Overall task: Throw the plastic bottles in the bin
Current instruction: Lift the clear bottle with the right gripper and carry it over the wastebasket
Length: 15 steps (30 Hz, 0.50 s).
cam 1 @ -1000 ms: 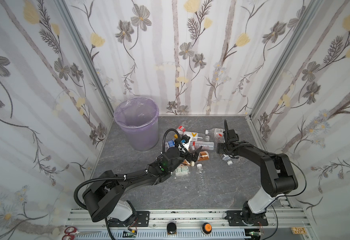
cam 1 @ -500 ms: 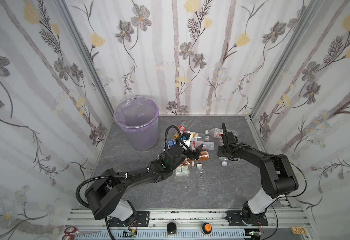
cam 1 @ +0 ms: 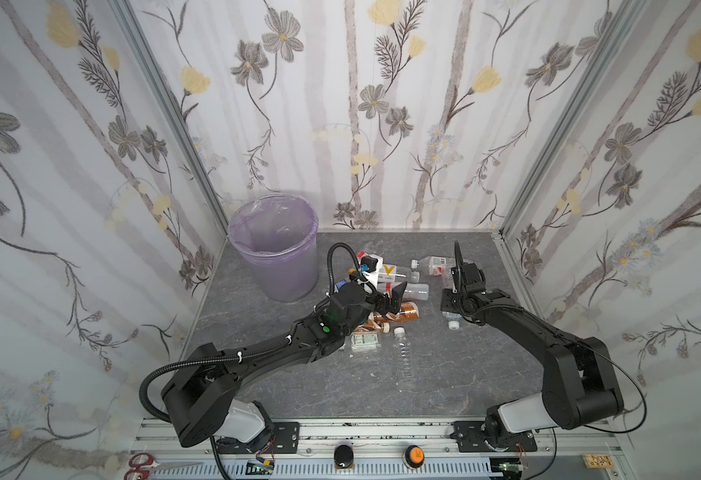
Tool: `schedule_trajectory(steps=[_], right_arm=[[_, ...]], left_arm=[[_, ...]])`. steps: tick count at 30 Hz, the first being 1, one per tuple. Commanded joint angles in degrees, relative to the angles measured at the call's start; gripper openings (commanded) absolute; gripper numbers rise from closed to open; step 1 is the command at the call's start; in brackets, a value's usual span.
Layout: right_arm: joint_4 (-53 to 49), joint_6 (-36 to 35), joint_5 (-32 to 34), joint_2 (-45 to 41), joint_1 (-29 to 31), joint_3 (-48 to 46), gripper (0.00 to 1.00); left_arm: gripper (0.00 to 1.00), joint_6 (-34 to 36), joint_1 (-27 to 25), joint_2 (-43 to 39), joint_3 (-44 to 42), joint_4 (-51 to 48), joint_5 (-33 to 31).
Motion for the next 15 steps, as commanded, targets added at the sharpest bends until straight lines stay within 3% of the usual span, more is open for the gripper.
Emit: schedule_trajectory(steps=[1, 6, 15], right_arm=[[5.5, 2.4, -4.4, -5.1, 1.5, -0.1, 0.53], [17.2, 5.0, -9.7, -10.0, 7.0, 2.2, 0.51], [29.4, -2.3, -5.9, -4.3, 21.3, 21.1, 0.50]], left_arm=[[1.00, -3.2, 0.8, -1.2, 3.5, -8.7, -2.2], [1.00, -6.1, 2.5, -5.6, 7.4, -16.9, -2.5], [1.00, -12.9, 11.8, -22.1, 5.9, -22.0, 2.5]])
